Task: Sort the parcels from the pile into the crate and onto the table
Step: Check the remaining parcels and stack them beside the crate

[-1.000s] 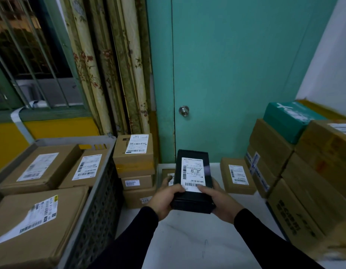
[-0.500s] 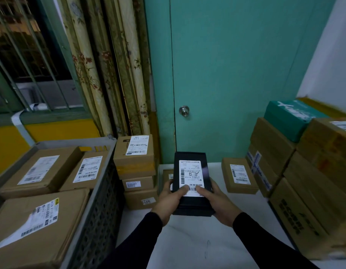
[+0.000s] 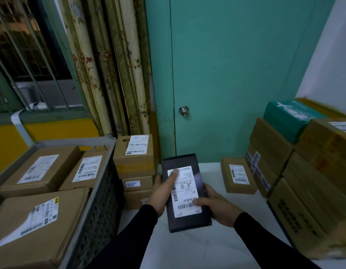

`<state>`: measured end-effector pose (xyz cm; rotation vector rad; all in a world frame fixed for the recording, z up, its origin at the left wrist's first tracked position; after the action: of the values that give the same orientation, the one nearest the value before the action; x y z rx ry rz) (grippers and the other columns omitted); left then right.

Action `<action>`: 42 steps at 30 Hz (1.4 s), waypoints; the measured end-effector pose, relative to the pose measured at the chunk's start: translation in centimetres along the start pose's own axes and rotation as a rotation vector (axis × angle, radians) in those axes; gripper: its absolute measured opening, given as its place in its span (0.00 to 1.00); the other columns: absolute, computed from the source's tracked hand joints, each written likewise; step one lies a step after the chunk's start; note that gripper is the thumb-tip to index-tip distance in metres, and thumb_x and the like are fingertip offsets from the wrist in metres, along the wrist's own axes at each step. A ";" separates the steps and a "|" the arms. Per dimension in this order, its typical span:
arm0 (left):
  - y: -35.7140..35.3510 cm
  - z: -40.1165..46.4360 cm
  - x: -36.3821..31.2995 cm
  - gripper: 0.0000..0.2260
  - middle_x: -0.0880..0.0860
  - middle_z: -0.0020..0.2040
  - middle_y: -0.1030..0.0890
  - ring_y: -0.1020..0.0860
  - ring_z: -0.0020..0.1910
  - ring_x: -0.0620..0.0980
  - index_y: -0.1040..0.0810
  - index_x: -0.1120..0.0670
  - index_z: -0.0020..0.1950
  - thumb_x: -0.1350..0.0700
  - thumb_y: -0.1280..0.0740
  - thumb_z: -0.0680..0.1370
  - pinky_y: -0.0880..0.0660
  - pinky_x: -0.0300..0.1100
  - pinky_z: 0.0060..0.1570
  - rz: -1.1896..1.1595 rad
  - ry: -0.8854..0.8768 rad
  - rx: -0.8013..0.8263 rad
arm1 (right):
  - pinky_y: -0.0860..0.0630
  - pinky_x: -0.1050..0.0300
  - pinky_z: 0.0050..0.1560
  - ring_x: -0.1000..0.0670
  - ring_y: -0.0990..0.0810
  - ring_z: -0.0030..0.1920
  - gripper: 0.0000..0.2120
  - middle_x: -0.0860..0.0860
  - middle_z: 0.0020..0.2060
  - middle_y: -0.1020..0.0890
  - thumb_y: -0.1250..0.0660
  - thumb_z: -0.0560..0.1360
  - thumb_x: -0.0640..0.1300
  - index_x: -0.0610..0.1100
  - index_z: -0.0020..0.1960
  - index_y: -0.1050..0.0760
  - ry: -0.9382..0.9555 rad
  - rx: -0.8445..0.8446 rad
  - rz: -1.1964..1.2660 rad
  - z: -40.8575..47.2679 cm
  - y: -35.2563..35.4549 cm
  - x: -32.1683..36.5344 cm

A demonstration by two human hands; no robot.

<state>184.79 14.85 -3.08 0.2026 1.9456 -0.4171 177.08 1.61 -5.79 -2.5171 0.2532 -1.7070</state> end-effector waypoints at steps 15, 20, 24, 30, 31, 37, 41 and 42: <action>-1.5 -0.8 -1.0 0.07 0.54 0.49 0.13 0.13 0.46 0.52 0.26 0.44 0.53 0.44 0.31 0.80 0.17 0.50 0.51 0.159 -0.135 -0.011 | 0.18 0.47 0.56 0.47 0.13 0.51 0.16 0.46 0.52 0.13 0.32 0.80 0.54 0.43 0.60 0.24 0.231 -0.273 -0.135 0.9 1.6 4.2; -1.5 -0.8 -0.6 0.12 0.52 0.49 0.13 0.14 0.48 0.52 0.25 0.44 0.56 0.40 0.31 0.78 0.19 0.55 0.57 0.203 -0.131 -0.004 | 0.18 0.43 0.58 0.46 0.13 0.51 0.17 0.46 0.50 0.13 0.31 0.79 0.54 0.42 0.61 0.24 0.217 -0.273 -0.106 0.9 2.1 3.6; -1.5 -0.5 -0.9 0.10 0.50 0.50 0.13 0.14 0.49 0.50 0.24 0.44 0.54 0.40 0.32 0.79 0.19 0.54 0.57 0.253 -0.167 -0.018 | 0.18 0.42 0.58 0.46 0.13 0.51 0.16 0.46 0.50 0.13 0.31 0.79 0.53 0.43 0.60 0.24 0.219 -0.283 -0.109 0.9 2.2 3.7; -1.8 -0.6 -0.6 0.16 0.51 0.50 0.13 0.13 0.47 0.50 0.26 0.47 0.63 0.43 0.30 0.79 0.18 0.46 0.49 0.177 -0.107 0.032 | 0.19 0.42 0.59 0.46 0.13 0.52 0.15 0.46 0.52 0.13 0.30 0.79 0.51 0.43 0.62 0.24 0.208 -0.291 -0.046 0.8 2.5 3.4; -1.7 -0.6 -0.5 0.18 0.51 0.50 0.13 0.13 0.47 0.50 0.26 0.48 0.65 0.43 0.30 0.78 0.18 0.45 0.48 0.169 -0.096 0.031 | 0.19 0.42 0.60 0.46 0.13 0.52 0.16 0.46 0.53 0.13 0.30 0.79 0.50 0.44 0.62 0.24 0.205 -0.288 -0.025 0.8 2.4 3.4; -2.1 -2.2 -0.8 0.19 0.50 0.51 0.14 0.16 0.47 0.47 0.24 0.50 0.65 0.39 0.36 0.80 0.23 0.35 0.38 0.204 0.015 0.091 | 0.20 0.41 0.60 0.44 0.14 0.55 0.20 0.45 0.56 0.14 0.28 0.78 0.43 0.46 0.68 0.28 0.190 -0.233 0.048 0.7 2.2 2.6; -2.0 -2.6 -0.1 0.20 0.48 0.52 0.22 0.25 0.57 0.51 0.28 0.44 0.53 0.29 0.44 0.78 0.32 0.53 0.67 0.185 0.120 0.122 | 0.19 0.50 0.50 0.45 0.16 0.53 0.29 0.44 0.54 0.16 0.30 0.74 0.40 0.47 0.72 0.34 0.133 -0.117 -0.007 0.6 1.3 2.7; -1.8 -2.5 0.3 0.21 0.49 0.51 0.21 0.25 0.57 0.51 0.28 0.45 0.53 0.29 0.44 0.78 0.31 0.55 0.66 0.168 0.142 0.105 | 0.19 0.54 0.46 0.46 0.17 0.52 0.32 0.44 0.54 0.17 0.30 0.70 0.42 0.47 0.73 0.34 0.115 -0.095 0.014 0.5 0.9 2.7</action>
<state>181.98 14.15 -2.10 0.4722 2.0284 -0.4030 178.43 0.17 -3.61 -2.4783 0.3679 -1.8801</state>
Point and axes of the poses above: each hand's wrist, its own z-axis towards the middle knuckle, its own y-axis out of the back of the hand, x = y × z, the point moved 10 cm from there along z, towards the middle knuckle
